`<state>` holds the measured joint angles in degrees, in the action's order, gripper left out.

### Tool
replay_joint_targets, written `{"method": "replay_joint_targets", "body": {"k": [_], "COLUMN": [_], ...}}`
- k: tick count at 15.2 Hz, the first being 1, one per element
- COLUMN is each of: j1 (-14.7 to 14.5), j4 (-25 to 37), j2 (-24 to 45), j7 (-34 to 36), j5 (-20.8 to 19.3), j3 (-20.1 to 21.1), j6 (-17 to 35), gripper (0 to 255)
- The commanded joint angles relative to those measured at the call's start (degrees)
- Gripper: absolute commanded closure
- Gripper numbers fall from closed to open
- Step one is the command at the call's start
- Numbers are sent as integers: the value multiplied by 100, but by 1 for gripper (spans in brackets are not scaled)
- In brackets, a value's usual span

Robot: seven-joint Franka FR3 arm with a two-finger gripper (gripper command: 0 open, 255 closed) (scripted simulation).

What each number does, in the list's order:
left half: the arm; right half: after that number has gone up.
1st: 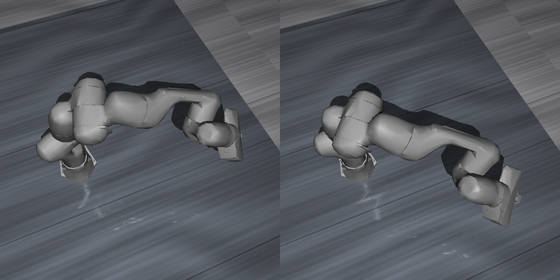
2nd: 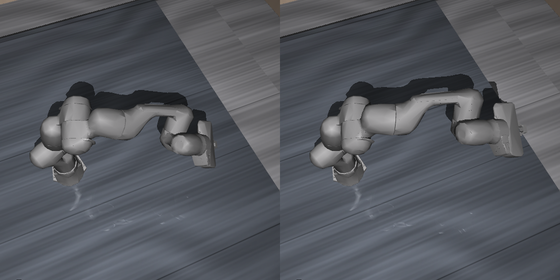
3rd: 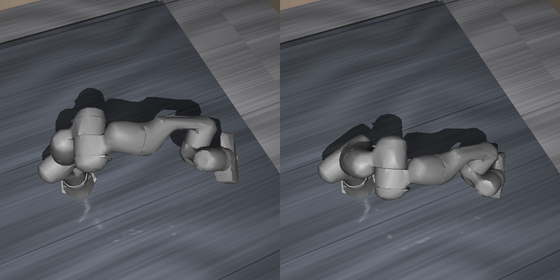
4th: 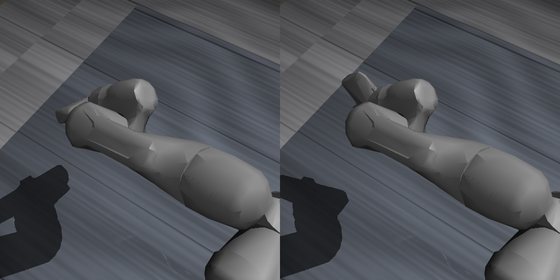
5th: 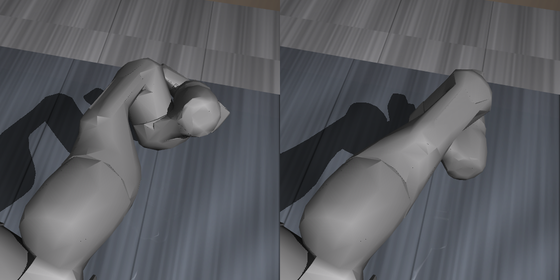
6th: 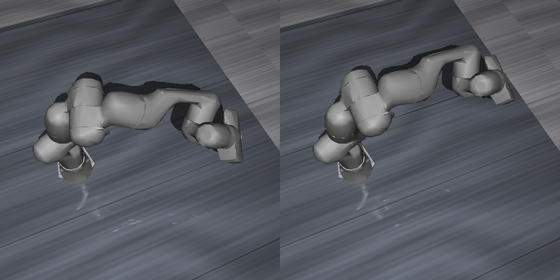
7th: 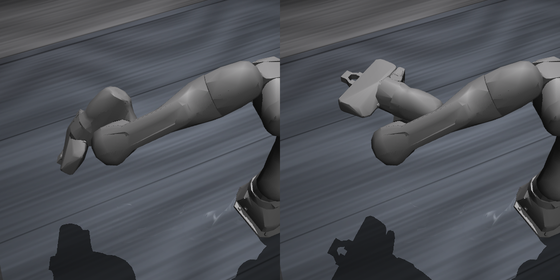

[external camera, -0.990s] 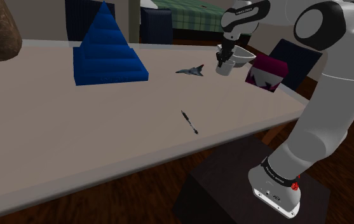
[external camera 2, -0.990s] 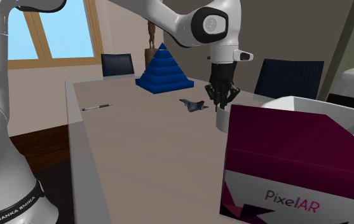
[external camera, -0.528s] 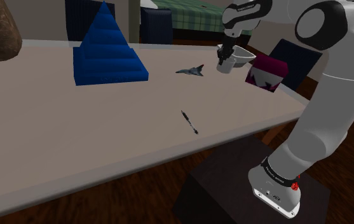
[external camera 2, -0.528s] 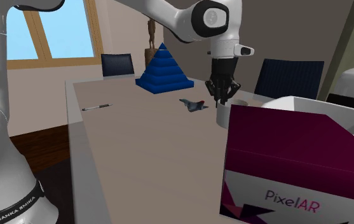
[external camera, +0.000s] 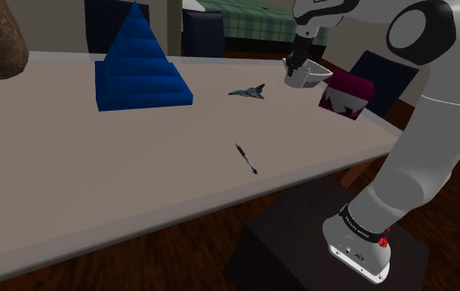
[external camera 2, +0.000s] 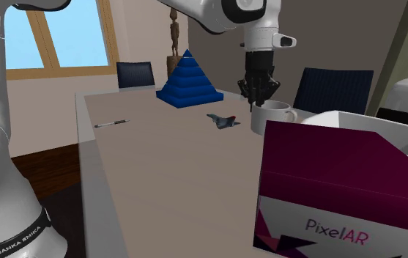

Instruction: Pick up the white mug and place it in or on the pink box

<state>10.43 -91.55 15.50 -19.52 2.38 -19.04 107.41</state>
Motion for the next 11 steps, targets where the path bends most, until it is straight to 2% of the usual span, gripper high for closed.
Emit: {"method": "replay_joint_targets", "body": {"k": [1,11], "j1": [1,38], "j4": [147,953], "j2": [-16,9], "j7": [4,-17], "j5": [-7,0], "j3": [-3,-19], "j6": [-163,-944], "gripper": [255,255]}}
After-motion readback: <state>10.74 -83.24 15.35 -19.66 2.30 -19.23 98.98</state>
